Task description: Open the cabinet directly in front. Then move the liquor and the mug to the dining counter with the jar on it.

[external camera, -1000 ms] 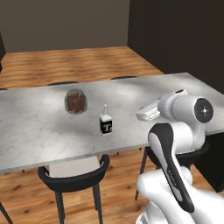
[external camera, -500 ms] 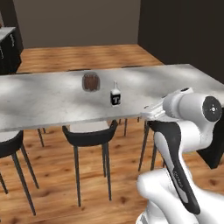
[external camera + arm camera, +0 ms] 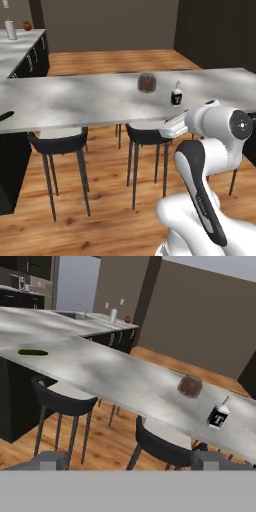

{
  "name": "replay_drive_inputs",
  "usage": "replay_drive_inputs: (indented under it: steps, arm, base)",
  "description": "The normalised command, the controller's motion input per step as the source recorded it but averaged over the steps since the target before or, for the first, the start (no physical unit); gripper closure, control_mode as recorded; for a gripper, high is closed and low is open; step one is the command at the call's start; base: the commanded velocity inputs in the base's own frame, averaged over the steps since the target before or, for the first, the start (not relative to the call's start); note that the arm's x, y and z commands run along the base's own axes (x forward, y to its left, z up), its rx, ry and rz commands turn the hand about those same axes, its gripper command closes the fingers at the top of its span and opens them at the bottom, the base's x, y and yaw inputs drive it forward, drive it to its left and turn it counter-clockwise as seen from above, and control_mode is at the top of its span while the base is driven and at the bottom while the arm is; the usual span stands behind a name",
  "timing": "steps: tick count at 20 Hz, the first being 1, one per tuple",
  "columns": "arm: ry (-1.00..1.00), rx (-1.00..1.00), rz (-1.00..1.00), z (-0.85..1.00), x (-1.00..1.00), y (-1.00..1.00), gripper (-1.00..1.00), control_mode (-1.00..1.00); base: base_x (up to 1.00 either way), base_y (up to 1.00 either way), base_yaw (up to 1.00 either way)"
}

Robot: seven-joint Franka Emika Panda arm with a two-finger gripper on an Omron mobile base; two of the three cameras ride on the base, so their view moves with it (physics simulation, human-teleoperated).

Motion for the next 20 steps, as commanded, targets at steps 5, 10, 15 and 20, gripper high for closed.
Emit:
replay_drive_inputs:
  steps: [5,10,15,20]
  arm:
    - [0.00,0.00,0.00,0.00,0.00,0.00,-1.00,1.00]
    - [0.00,0.00,0.00,0.00,0.00,0.00,-1.00,1.00]
    - [0.00,0.00,0.00,0.00,0.00,0.00,-1.00,1.00]
    - [0.00,0.00,0.00,0.00,0.00,0.00,-1.00,1.00]
  base:
    - [-0.20,1.00,0.01]
    - [0.03,1.00,0.00]
    - [0.37,1.00,0.00]
    - [0.27,1.00,0.00]
